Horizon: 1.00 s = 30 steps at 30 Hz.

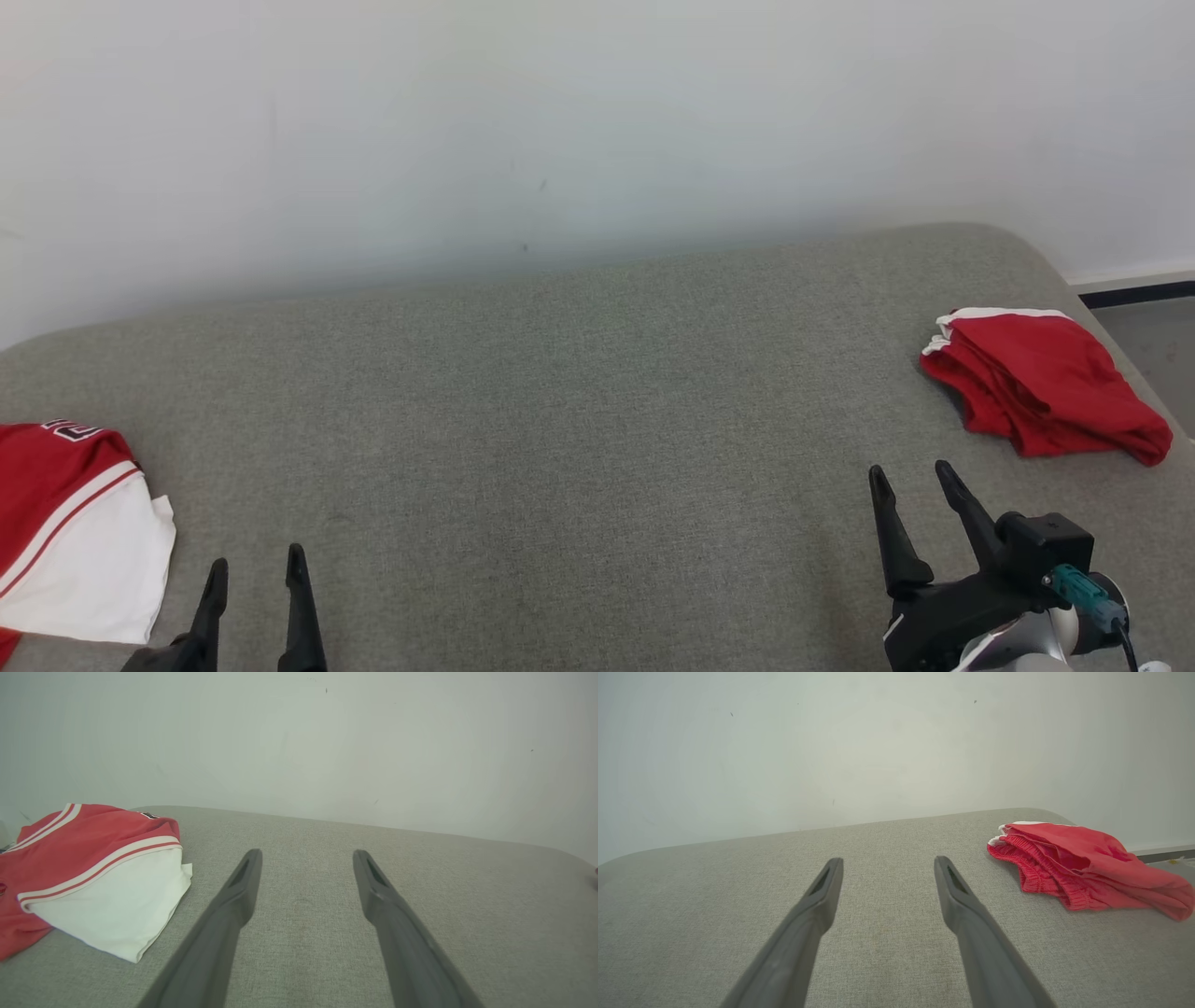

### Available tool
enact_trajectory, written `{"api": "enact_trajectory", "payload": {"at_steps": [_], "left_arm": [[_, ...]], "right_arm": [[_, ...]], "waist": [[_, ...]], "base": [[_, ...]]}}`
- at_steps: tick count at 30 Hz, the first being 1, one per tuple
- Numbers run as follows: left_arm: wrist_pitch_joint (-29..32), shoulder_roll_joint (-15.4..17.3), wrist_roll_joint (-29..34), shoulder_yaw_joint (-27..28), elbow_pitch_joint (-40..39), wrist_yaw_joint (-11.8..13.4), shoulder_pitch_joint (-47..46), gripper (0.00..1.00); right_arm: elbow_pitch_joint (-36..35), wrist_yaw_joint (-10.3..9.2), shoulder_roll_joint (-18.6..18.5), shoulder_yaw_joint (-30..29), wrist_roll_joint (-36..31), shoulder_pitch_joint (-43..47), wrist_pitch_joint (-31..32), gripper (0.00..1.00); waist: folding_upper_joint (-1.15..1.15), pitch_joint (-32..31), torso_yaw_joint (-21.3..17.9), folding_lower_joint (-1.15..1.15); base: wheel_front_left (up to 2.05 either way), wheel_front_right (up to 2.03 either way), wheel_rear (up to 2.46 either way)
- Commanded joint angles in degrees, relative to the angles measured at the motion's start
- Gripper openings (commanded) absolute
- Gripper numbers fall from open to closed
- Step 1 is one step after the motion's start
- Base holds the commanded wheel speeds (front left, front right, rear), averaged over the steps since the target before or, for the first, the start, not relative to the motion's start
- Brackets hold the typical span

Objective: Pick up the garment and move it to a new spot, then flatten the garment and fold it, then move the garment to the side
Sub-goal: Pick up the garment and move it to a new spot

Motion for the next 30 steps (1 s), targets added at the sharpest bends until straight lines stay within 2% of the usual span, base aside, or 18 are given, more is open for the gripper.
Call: {"api": "enact_trajectory", "payload": {"at_steps": [1, 10, 15, 30], "left_arm": [[0.0, 0.0, -0.1, 0.4, -0.1, 0.0, 0.0, 1.00], [0.0, 0.0, -0.2, -0.2, -0.4, 0.5, 0.4, 1.00], [0.0, 0.0, -0.4, -0.8, -0.7, 1.0, 0.4, 1.00], [0.0, 0.0, 1.3, 0.1, -0.9, 1.2, 2.6, 1.00]], "right_arm": [[-0.4, -0.14, 0.0, -0.3, -0.4, 0.7, 0.1, 1.00], [-0.6, -0.14, 0.1, -0.3, -0.8, 1.0, 0.3, 1.00], [-0.8, -0.14, 0.1, 0.0, -1.3, 1.1, 0.3, 1.00], [0.3, -0.14, 0.7, 1.5, -1.1, 2.0, 0.4, 1.00]], "waist": [[0.00, 0.1, -0.1, 0.00], [0.00, 0.3, 0.3, 0.00], [0.00, 0.3, 2.5, 0.00], [0.00, -1.3, 17.4, 0.00]], "base": [[0.00, 0.00, 0.00], [0.00, 0.00, 0.00], [0.00, 0.00, 0.00], [0.00, 0.00, 0.00]]}}
